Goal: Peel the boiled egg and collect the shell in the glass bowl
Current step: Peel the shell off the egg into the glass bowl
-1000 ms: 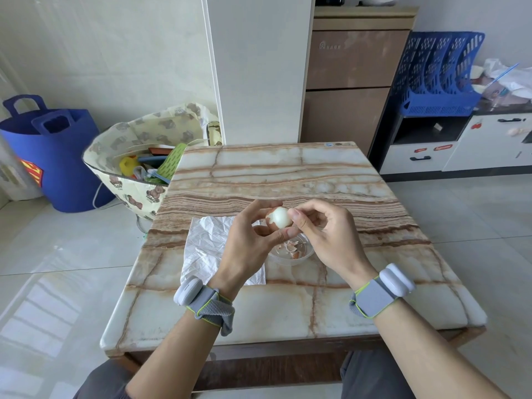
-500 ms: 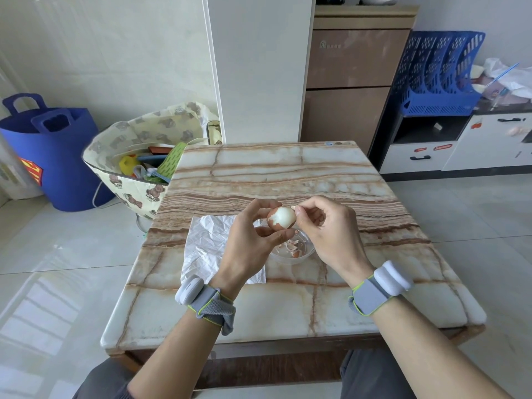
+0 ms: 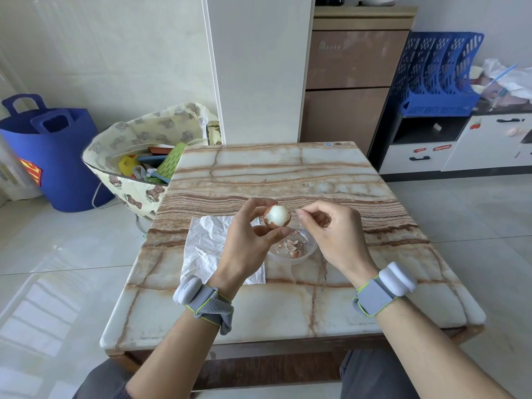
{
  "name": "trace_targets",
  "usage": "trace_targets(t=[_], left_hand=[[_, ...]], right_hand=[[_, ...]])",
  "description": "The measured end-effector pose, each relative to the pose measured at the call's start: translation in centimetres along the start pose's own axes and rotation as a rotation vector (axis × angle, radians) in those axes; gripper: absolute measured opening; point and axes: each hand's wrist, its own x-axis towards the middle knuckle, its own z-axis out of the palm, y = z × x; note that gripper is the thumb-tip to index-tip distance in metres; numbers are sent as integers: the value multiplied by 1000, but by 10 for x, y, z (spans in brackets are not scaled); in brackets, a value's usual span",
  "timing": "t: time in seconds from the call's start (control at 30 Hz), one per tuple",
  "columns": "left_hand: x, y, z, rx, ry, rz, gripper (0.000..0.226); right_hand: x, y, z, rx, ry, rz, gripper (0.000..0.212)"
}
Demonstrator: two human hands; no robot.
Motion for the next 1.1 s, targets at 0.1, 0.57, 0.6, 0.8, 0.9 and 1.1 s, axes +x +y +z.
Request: trace_targets(t=[0.1, 0.57, 0.6, 0.8, 0.9, 1.1], left_hand=[[1, 0, 0, 0, -5, 3, 49], [2, -2, 0, 8, 4, 1, 48], [2, -2, 0, 10, 3, -1, 48], [2, -3, -1, 8, 2, -2, 48], [3, -3, -1, 12, 6, 2, 48], [3, -4, -1, 6, 11, -1, 48]], right_hand=[[-1, 4, 0, -10, -8, 12, 16], [-3, 8, 0, -137, -146, -14, 18], [-3, 8, 0, -146, -156, -24, 21], [-3, 7, 2, -121, -159, 17, 16], [-2, 8, 1, -92, -152, 49, 13], [-1, 8, 2, -31, -107, 85, 14]])
